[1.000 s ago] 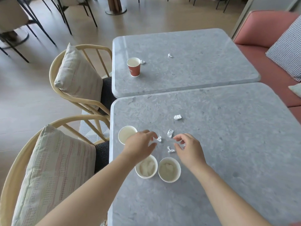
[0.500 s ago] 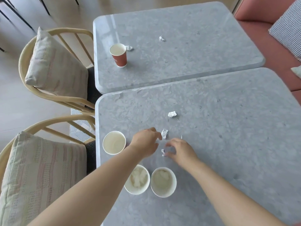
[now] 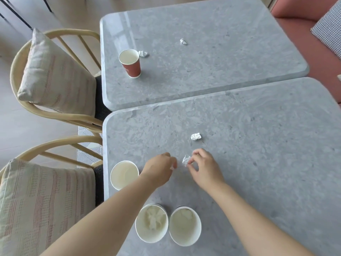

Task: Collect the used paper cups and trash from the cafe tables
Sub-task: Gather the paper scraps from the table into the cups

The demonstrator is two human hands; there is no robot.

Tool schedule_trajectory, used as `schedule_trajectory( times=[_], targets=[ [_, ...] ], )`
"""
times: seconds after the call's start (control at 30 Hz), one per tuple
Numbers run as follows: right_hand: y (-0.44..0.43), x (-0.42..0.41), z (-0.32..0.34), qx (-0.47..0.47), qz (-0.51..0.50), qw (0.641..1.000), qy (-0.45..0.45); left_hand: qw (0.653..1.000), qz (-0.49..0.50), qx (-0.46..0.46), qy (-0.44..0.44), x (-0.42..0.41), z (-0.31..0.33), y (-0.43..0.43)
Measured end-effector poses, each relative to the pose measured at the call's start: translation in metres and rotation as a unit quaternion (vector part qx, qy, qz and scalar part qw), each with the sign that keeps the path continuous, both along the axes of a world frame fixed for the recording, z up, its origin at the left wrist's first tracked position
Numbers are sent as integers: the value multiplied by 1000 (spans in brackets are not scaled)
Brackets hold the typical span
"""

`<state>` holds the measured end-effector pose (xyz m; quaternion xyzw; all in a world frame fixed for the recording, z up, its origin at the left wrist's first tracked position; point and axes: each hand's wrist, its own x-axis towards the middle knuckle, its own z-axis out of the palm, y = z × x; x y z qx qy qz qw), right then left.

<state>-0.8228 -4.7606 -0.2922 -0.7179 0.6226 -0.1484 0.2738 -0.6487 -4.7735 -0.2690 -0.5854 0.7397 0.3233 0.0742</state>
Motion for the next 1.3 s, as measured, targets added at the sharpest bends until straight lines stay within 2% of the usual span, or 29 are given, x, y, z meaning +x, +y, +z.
schedule_trajectory(
  times=[0.17, 0.27, 0.47, 0.67, 0.8, 0.93, 1.13, 1.3],
  targets=[
    [-8, 9, -5, 53, 50, 996, -45, 998, 46, -38, 32, 3, 9, -11],
    [-9, 5, -5, 60, 10, 995, -76, 997, 39, -49, 42, 1, 13, -24],
    [-5, -27, 3, 5, -83, 991, -106, 996, -2, -69, 57, -21, 18, -61],
    [1, -56, 4, 33, -157, 979, -124, 995, -48, -71, 41, -54, 9, -79],
    [11, -58, 0, 75, -126, 980, -137, 992, -78, -95, 30, -68, 2, -87],
    [17, -56, -4, 90, -79, 988, -99, 986, -127, -104, 18, -73, -2, -94],
    [21, -55, -5, 95, -34, 994, -32, 986, -131, -106, 4, -64, -11, -91],
    [26, -47, -5, 113, -40, 992, -35, 990, -121, -75, -8, -55, -8, -72]
  ],
)
